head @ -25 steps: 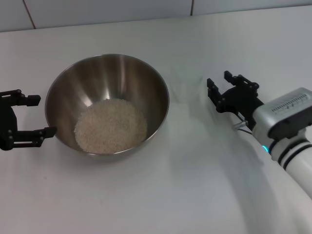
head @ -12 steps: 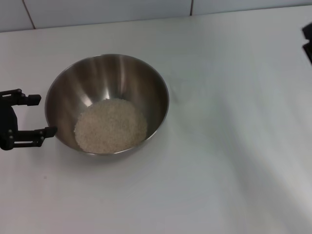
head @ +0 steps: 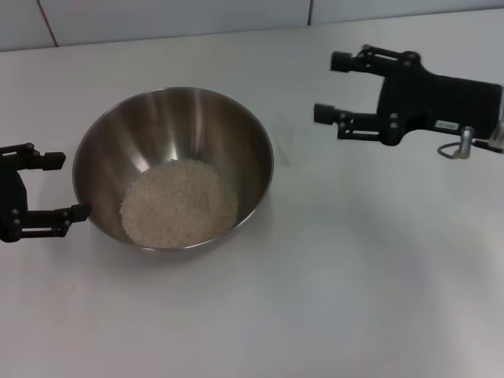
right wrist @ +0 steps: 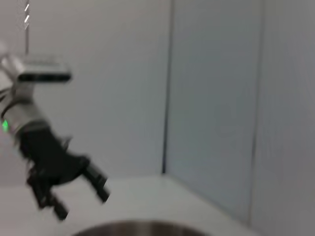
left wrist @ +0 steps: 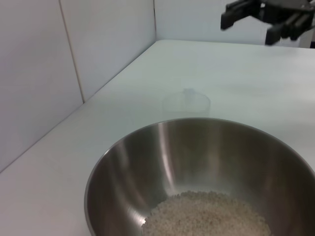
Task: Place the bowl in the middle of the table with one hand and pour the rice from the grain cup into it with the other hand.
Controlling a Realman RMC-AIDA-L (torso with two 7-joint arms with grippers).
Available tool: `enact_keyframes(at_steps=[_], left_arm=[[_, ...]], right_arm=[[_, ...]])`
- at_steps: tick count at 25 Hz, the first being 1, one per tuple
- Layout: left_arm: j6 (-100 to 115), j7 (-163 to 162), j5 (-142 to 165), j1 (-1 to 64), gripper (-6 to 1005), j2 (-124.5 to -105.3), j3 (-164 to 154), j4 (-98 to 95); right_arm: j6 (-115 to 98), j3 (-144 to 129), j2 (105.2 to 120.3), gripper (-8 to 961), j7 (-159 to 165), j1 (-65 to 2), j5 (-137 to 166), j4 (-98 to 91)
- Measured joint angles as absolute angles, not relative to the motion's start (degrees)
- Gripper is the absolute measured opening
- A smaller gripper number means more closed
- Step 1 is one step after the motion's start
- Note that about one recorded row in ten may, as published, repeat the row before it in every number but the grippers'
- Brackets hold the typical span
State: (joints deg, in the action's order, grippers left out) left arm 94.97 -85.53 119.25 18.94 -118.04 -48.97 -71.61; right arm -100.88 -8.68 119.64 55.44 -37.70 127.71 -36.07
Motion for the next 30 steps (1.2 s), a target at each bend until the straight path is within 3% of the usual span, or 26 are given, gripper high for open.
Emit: enact_keyframes(at_steps=[13, 30], left_arm=[[95.11, -85.56, 121.04, 19.42, 817, -118.08, -49.14, -71.2], [94.94, -85.52, 121.62, 19.71, 818, -118.12, -49.22, -71.1]], right_arm=[[-85.9, -50.25, 119.65, 770, 86.67, -38.4, 125.18, -58.08], [-82.82, -56.6, 119.53, 769, 91.33, -38.46, 125.75, -60.59]])
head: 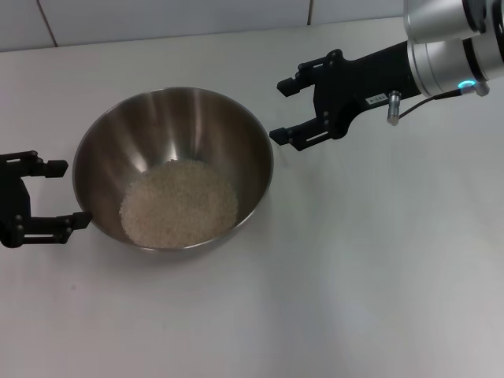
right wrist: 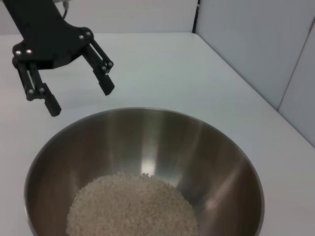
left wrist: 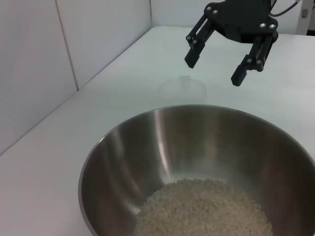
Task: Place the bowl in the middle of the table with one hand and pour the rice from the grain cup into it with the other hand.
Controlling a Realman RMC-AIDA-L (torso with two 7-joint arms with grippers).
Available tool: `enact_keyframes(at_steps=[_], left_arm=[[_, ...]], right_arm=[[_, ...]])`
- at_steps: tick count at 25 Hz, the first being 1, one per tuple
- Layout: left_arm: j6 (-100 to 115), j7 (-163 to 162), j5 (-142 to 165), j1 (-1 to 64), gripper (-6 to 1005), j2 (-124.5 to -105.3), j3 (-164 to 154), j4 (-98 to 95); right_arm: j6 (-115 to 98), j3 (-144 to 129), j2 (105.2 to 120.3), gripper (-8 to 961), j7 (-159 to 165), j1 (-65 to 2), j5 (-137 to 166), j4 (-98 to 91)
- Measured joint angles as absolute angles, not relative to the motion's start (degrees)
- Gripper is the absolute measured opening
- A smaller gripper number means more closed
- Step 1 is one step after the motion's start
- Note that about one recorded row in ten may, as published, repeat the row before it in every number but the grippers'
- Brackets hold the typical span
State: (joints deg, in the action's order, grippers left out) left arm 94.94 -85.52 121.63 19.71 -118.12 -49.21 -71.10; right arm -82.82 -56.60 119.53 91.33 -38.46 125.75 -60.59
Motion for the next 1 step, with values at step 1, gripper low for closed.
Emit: enact_keyframes(at_steps=[1], left_arm=[[94.94, -85.52, 121.62, 19.71, 818, -118.12, -49.22, -71.1]], right_arm=[[-82.82, -56.6, 119.53, 769, 91.33, -38.46, 125.75, -60.59]])
